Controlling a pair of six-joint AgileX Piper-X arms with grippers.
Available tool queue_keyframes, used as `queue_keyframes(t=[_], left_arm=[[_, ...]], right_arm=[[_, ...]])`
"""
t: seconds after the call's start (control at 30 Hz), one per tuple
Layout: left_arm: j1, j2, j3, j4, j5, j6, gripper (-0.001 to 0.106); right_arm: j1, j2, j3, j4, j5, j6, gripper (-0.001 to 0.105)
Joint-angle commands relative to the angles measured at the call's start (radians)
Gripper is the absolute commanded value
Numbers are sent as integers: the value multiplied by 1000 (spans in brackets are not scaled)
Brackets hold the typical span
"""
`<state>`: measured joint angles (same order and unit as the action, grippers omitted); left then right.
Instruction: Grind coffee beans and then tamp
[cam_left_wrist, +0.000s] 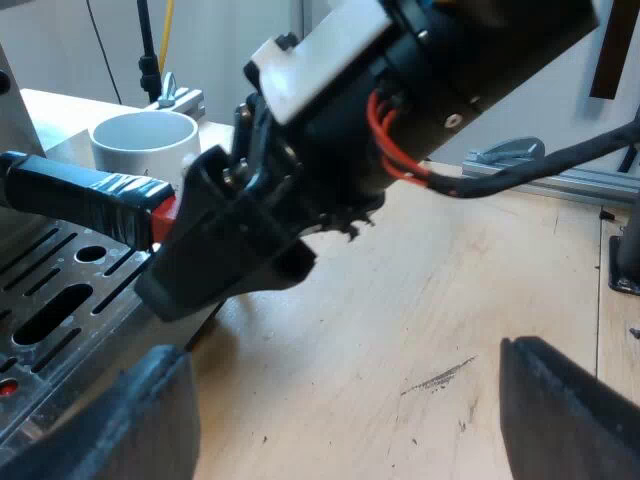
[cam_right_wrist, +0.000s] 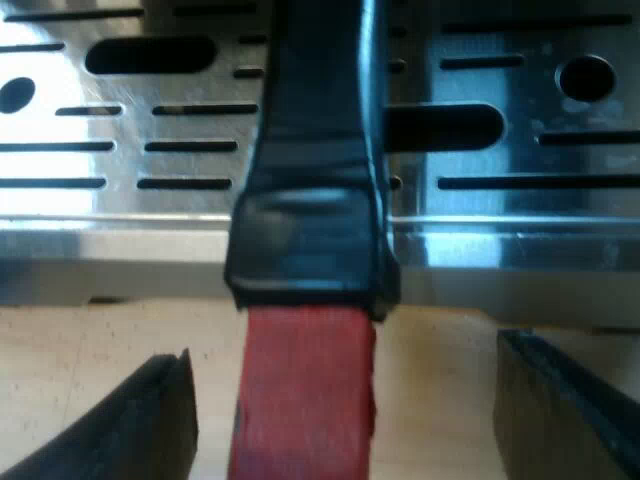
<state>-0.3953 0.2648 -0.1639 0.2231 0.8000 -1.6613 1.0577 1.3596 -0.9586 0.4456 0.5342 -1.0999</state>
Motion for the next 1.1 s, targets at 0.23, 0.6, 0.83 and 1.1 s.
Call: queue_keyframes(t=[0.23,0.6,0.83,1.1], left_arm=[[-5,-1,-2,-17,21,6,65],[-5,-1,-2,-19,21,6,65],[-5,-1,-2,-19,21,6,65],[-5,-1,-2,-19,21,6,65]], right_arm=[[-8,49,-1,-30,10,-41,64],[-8,54,18,-102,2,-100,64],[-8,54,27,-123,5,-100,60],[-8,54,27,-135,14,-100,59]])
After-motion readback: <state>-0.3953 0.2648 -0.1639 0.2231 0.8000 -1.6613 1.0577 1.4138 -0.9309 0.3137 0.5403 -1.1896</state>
